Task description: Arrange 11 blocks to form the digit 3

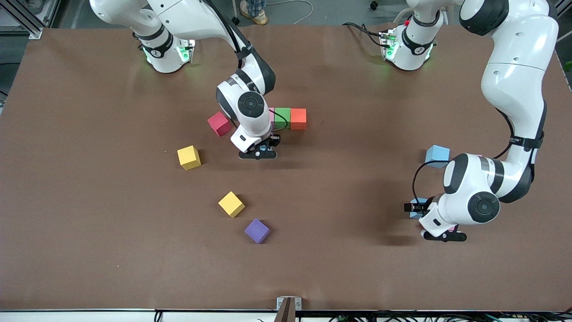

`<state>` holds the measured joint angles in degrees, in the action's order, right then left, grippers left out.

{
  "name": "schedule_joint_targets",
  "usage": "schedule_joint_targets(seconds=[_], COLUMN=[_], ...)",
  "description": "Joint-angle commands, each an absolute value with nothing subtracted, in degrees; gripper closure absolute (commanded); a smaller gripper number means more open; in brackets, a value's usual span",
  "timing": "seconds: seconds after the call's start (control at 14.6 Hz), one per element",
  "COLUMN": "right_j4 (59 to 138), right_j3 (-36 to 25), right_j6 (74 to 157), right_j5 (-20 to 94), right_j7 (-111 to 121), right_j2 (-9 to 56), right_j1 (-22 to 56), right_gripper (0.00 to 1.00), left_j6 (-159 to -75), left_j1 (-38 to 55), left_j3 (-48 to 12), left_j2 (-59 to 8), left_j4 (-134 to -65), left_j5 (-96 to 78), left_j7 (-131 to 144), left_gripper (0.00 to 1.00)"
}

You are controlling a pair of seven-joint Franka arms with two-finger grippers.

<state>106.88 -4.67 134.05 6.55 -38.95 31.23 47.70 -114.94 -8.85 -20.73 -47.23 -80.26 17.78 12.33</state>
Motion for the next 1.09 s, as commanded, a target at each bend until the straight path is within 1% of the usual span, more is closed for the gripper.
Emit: schedule_joint_targets(seconds=[0.0, 0.27, 0.62, 0.68, 0.75, 0.89, 1.03], right_j4=[108.54, 108.46, 108.37, 108.37, 108.37, 108.28, 108.11], right_j3=[-4.83, -4.83, -4.83, -4.83, -4.75, -4.83, -4.83], right_j6=[133.95, 133.77, 133.07, 132.63, 132.54, 132.63, 132.80], right_j5=[6.77, 6.86, 6.86, 6.86, 6.86, 6.86, 6.86], right_j7=[-39.46, -40.68, -41.13, -41.13, -41.13, -41.13, -41.13], right_j2=[30.59, 30.59, 30.50, 30.50, 30.50, 30.50, 30.59], right_j1=[47.99, 47.99, 48.16, 48.08, 48.08, 48.16, 48.16], right_gripper=[0.97, 0.97, 0.96, 0.96, 0.96, 0.95, 0.95], left_j6=[-115.23, -114.96, -115.22, -115.31, -115.31, -115.31, -114.88], left_j1=[-8.88, -8.88, -9.58, -9.93, -10.11, -10.02, -9.58], left_j3=[-20.48, -20.48, -20.48, -20.48, -20.48, -20.48, -20.48], left_j2=[-47.20, -46.93, -48.86, -49.13, -49.22, -49.31, -49.05], left_j4=[-80.33, -80.24, -80.42, -80.33, -80.33, -80.42, -80.42], left_j5=[20.21, 20.30, 20.22, 19.69, 19.86, 19.60, 19.34], left_j7=[11.69, 11.69, 11.60, 11.60, 11.60, 12.21, 12.83], left_gripper=[0.01, 0.01, 0.03, 0.08, 0.16, 0.37, 0.60])
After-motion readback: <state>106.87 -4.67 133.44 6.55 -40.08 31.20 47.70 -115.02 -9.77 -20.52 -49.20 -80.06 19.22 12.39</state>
